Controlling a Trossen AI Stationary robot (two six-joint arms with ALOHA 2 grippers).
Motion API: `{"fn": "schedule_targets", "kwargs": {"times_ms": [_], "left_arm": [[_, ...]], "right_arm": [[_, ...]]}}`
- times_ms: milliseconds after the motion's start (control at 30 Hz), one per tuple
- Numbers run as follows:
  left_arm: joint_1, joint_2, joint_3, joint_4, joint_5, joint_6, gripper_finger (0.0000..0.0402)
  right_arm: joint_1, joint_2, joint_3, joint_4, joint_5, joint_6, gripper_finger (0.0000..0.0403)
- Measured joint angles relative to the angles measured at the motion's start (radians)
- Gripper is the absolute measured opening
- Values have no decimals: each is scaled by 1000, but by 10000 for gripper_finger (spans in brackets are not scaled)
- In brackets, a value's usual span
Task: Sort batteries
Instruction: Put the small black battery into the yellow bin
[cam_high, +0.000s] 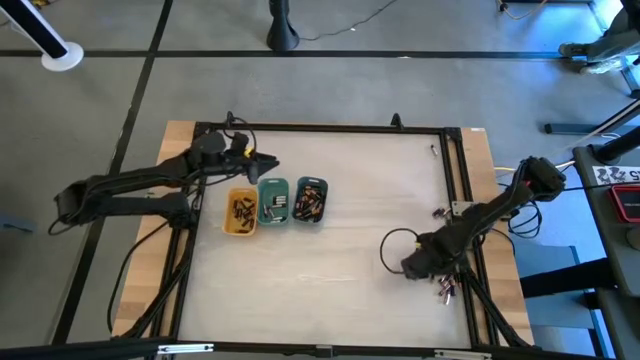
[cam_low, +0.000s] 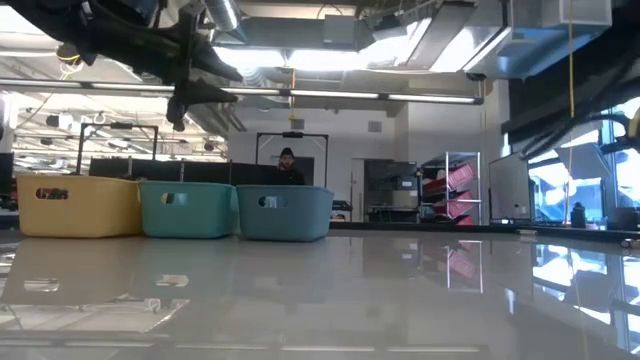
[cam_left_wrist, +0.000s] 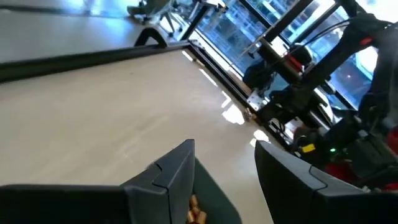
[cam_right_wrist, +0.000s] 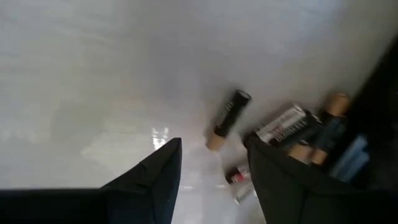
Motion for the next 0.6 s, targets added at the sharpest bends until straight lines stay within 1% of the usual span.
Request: {"fn": "schedule_targets", "kwargs": {"times_ms": [133,300,467,600], "left_arm": [[1,30,0,26,23,-35,159],[1,52,0,37,24,-79,159],[1,51,0,37,25,-102,159],[1,51,0,36,25,-107,159]], "right_arm": [[15,0,-48,81,55,35,183],[27,0,-86,93,52,41,183],[41,0,-87,115,52,42,183],[49,0,-87,128,79,42,183]]}}
